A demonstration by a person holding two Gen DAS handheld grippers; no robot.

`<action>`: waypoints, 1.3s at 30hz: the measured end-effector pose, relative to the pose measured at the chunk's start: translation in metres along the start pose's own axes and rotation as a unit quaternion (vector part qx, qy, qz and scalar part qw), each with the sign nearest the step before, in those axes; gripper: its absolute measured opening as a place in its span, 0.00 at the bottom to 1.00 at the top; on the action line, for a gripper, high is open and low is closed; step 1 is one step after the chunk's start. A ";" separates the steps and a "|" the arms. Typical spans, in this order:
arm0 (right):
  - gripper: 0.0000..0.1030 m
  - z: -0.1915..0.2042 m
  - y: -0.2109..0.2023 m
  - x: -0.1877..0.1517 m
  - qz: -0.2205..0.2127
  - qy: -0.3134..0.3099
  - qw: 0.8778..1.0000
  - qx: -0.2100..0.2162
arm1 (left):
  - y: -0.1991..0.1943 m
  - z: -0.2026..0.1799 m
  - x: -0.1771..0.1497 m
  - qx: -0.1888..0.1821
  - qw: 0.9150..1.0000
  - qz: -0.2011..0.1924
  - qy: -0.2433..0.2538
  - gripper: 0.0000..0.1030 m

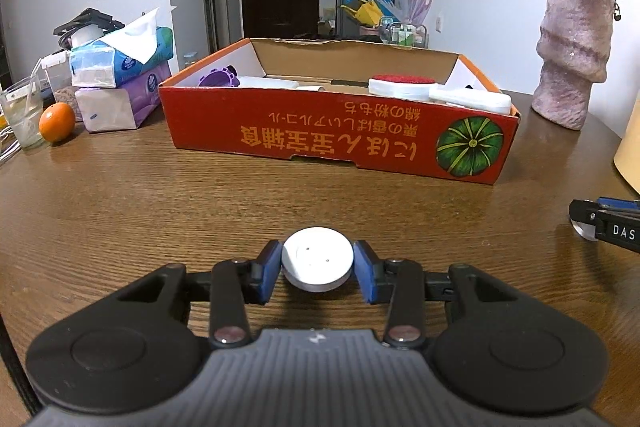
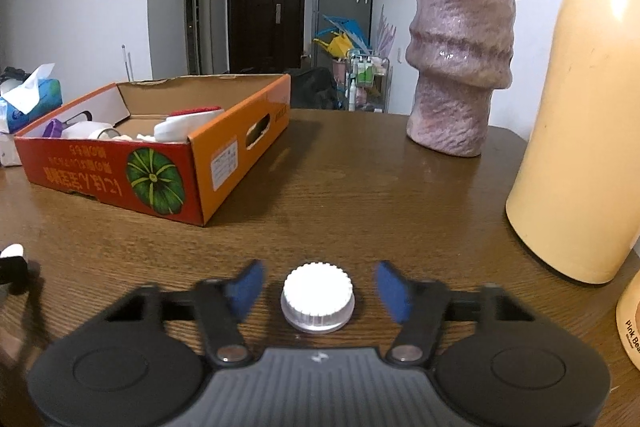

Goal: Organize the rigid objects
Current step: 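Close the left tool on the flat white cap while the right tool grasps the ridged white cap, then carry both white caps with both tools over the cardboard box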

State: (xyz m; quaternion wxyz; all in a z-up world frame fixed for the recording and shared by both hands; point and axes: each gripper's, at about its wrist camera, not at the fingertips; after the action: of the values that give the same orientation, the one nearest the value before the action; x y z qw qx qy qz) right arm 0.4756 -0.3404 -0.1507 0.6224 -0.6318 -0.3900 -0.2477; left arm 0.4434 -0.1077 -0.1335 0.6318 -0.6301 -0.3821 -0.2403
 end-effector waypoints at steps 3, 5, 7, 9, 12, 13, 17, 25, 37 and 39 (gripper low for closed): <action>0.34 0.000 -0.002 -0.001 -0.003 0.002 1.000 -0.002 | -0.002 0.001 0.001 -0.004 1.000 -0.001 -0.003 0.39; 0.34 0.001 -0.005 -0.001 -0.012 -0.002 1.000 -0.007 | -0.003 0.001 0.001 -0.006 1.000 -0.001 -0.003 0.39; 0.34 0.002 -0.009 -0.001 -0.020 -0.001 1.000 -0.008 | -0.005 0.001 0.001 -0.009 1.000 -0.002 -0.003 0.39; 0.34 0.003 -0.013 -0.001 -0.026 0.002 1.000 -0.007 | -0.006 0.001 0.002 -0.012 1.000 -0.003 -0.004 0.39; 0.34 0.004 -0.020 -0.001 -0.036 0.006 0.999 -0.007 | -0.009 0.001 0.002 -0.016 1.000 -0.005 -0.004 0.39; 0.34 0.005 -0.022 -0.001 -0.039 0.007 0.999 -0.007 | -0.010 0.001 0.002 -0.018 1.000 -0.005 -0.004 0.39; 0.34 0.008 -0.033 -0.002 -0.050 0.013 0.999 -0.007 | -0.015 0.000 0.002 -0.027 1.000 -0.007 -0.002 0.39; 0.34 0.017 -0.052 -0.004 -0.064 0.022 0.998 -0.010 | -0.026 0.004 0.002 -0.042 0.999 -0.016 0.007 0.39; 0.34 0.051 -0.074 -0.001 -0.082 0.026 0.996 -0.007 | -0.043 0.026 0.011 -0.058 0.998 -0.035 0.012 0.39; 0.34 0.059 -0.077 0.001 -0.085 0.026 0.996 -0.005 | -0.045 0.031 0.013 -0.059 0.997 -0.038 0.009 0.39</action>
State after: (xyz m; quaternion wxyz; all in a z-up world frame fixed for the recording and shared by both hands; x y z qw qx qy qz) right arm 0.4046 -0.2886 -0.1104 0.6060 -0.5924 -0.4249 -0.3182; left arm 0.4101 -0.0787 -0.0985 0.5874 -0.6489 -0.3853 -0.2923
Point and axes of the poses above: each gripper's, at about its wrist camera, not at the fingertips, and y roughly the way its jaws point, z to its left, x to its top, and after that the axes turned 7 degrees about -y, right-handed
